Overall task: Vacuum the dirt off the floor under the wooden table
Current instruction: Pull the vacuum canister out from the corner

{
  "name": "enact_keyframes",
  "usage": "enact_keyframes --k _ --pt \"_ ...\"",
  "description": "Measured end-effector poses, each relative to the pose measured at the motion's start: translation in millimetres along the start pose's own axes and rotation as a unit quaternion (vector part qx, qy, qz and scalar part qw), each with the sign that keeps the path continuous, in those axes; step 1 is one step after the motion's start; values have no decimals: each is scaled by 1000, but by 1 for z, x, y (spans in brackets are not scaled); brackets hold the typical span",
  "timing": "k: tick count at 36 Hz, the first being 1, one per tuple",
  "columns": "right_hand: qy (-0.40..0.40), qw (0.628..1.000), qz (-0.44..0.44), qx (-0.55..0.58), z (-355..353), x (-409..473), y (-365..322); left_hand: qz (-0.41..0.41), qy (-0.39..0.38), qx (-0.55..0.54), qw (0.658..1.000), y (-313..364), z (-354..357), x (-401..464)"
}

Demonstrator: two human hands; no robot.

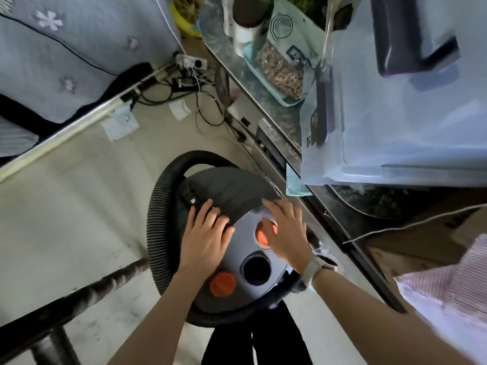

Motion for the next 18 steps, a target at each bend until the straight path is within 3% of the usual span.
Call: enact_keyframes --k 9,12,16,18 --pt "-46 991 -83 97 34 -24 -29 -163 37 24 986 -48 -9 -31" --pt "-76 984 -20 158 45 -14 -16 -206 22 11 978 -60 -6 -36" --pt "-33 982 32 184 51 18 0 -202 18 -6 979 -64 -5 -37" --pt "-69 977 44 195 62 37 -4 -206 22 -4 978 -63 -5 -38"
Point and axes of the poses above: each hand's wrist, its own x-axis towards the middle knuckle, its own z-axis out of the palm, y = z × x, the point moved 8 cm from there along x, towards the middle knuckle, and after that the axes turned 6 degrees about y, right-handed, at the moved point
